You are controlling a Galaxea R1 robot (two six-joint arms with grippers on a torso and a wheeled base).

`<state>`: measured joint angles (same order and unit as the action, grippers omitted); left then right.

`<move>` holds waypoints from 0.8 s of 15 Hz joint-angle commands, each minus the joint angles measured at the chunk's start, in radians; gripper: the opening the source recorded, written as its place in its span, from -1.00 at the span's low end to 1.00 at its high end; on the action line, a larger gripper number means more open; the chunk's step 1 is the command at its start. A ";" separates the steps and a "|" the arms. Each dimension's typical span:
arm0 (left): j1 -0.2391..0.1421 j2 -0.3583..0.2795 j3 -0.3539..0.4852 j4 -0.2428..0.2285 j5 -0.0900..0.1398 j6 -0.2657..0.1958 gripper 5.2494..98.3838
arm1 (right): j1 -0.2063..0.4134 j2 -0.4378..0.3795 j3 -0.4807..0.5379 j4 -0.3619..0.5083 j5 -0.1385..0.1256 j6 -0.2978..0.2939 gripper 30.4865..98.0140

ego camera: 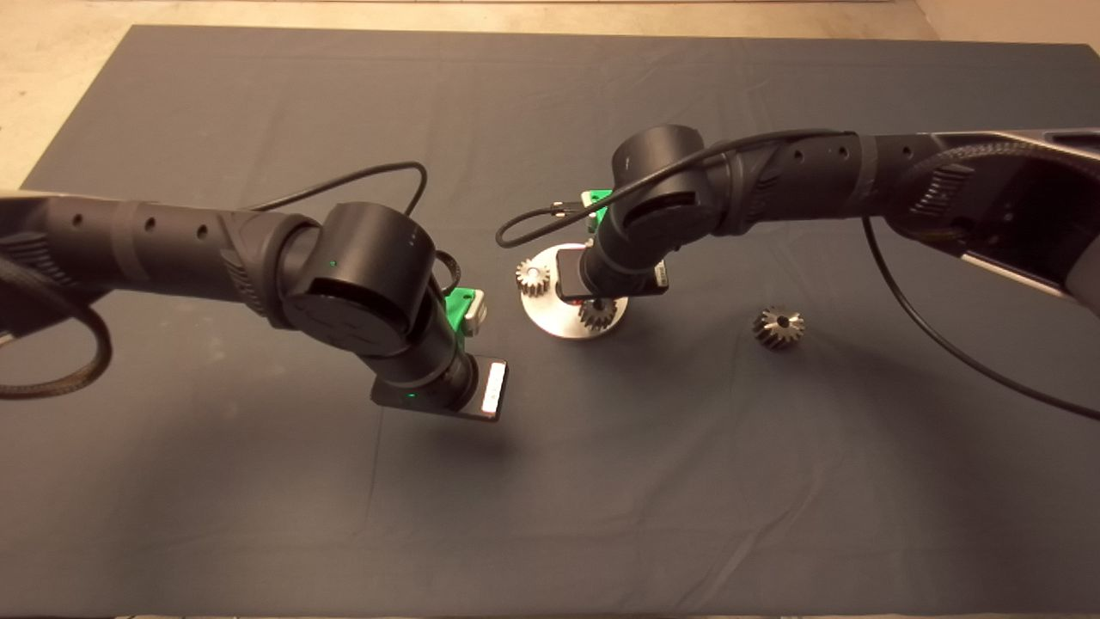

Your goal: Remove an incorrectly installed larger gear and replace it with the correct smaller gear

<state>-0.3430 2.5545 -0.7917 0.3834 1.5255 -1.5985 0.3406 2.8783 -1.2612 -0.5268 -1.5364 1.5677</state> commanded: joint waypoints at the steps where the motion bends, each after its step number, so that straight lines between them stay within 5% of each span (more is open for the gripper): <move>1: -0.007 0.002 0.002 0.011 0.133 0.005 0.16 | 0.026 0.002 0.022 -0.002 -0.122 -0.003 -0.83; 10: -0.007 -0.003 0.002 0.011 0.133 0.005 0.16 | 0.026 -0.008 0.021 -0.002 -0.122 -0.004 -0.75; 12: -0.007 -0.010 -0.001 0.011 0.133 0.015 0.16 | 0.070 -0.045 0.028 -0.002 -0.122 -0.003 -0.59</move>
<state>-0.3430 2.5545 -0.7917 0.3862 1.5255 -1.5985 0.3415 2.8783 -1.2502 -0.5268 -1.5332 1.5677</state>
